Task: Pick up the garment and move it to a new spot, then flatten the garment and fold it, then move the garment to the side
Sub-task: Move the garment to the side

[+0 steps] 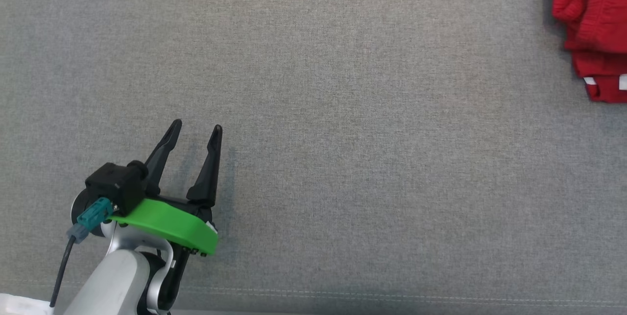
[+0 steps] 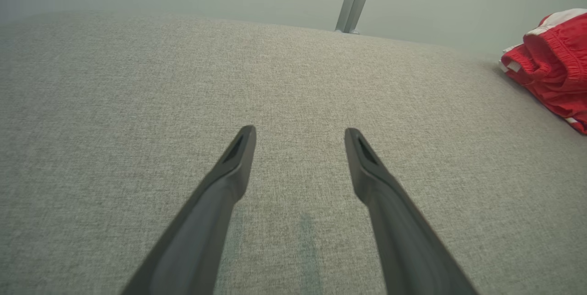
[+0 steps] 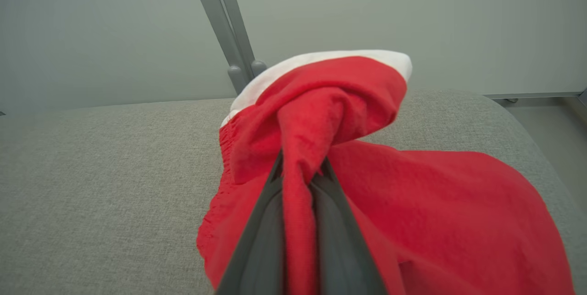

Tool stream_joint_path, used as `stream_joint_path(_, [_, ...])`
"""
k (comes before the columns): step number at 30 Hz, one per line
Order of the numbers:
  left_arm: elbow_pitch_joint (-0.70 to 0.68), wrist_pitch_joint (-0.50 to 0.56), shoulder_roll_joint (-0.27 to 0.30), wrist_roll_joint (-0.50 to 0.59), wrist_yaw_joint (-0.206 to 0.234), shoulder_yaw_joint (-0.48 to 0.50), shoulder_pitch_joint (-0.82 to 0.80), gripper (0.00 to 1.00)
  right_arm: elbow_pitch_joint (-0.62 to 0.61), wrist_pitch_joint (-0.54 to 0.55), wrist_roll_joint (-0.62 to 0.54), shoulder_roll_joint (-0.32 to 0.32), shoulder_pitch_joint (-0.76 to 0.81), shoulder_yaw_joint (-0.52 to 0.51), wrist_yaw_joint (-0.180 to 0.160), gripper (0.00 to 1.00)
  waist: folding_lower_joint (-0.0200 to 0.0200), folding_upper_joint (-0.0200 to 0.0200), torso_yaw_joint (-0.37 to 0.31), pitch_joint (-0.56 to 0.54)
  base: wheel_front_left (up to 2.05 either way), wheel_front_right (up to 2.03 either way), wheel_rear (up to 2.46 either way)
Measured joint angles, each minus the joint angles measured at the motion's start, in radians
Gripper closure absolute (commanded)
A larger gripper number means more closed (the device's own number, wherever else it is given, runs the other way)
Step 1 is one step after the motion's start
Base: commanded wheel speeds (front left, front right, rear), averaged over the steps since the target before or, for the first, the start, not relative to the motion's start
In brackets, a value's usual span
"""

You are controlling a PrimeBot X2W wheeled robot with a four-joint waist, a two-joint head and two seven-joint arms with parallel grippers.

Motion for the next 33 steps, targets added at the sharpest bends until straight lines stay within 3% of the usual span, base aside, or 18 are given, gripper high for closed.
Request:
stream_joint_path(8, [0.001,0.005,0.009,0.008,0.000,0.005,-0.010,0.00,0.022,-0.003,0.090,-0.027,0.033,-0.068,0.006,0.97,0.0000,0.0000,0.002,0.016,0.00,0.00,0.00])
stream_joint_path(9, [0.002,0.007,0.021,0.009,0.000,0.007,-0.010,0.00,0.033,-0.008,0.090,-0.027,0.043,-0.069,0.006,0.78,0.0000,0.0000,-0.002,0.020,0.00,0.00,0.00])
stream_joint_path(10, [0.002,0.007,0.021,0.009,0.000,0.007,-0.010,0.00,0.033,-0.008,0.090,-0.027,0.043,-0.069,0.006,0.68,0.0000,0.0000,-0.002,0.020,0.00,0.00,0.00])
stream_joint_path(11, [0.003,0.007,0.021,0.009,0.000,0.007,-0.010,0.00,0.041,-0.012,0.089,-0.027,0.049,-0.067,0.006,0.50,0.0000,0.0000,-0.004,0.022,0.00,0.00,0.00])
stream_joint_path(12, [0.002,0.008,0.020,0.009,0.000,0.007,-0.010,0.00,0.051,-0.020,0.086,-0.027,0.054,-0.064,0.006,0.00,0.0000,0.0000,-0.006,0.024,0.00,0.00,0.00])
stream_joint_path(19, [0.003,0.017,0.018,0.011,-0.002,-0.003,-0.033,0.00,0.111,-0.053,0.043,-0.011,0.071,-0.028,0.004,0.00,0.0000,0.0000,-0.009,0.033,0.00,0.00,0.00])
stream_joint_path(26, [0.035,0.016,0.008,0.010,-0.003,-0.008,-0.037,0.00,0.247,-0.082,0.021,0.038,0.131,-0.046,-0.079,0.00,0.0000,0.0000,0.001,0.003,0.00,0.00,0.00])
stream_joint_path(33, [0.067,0.005,-0.007,0.008,-0.003,-0.007,-0.037,0.00,0.249,-0.198,0.021,0.059,0.131,-0.076,-0.101,0.00,0.0000,0.0000,0.006,-0.048,0.00,0.00,0.00])
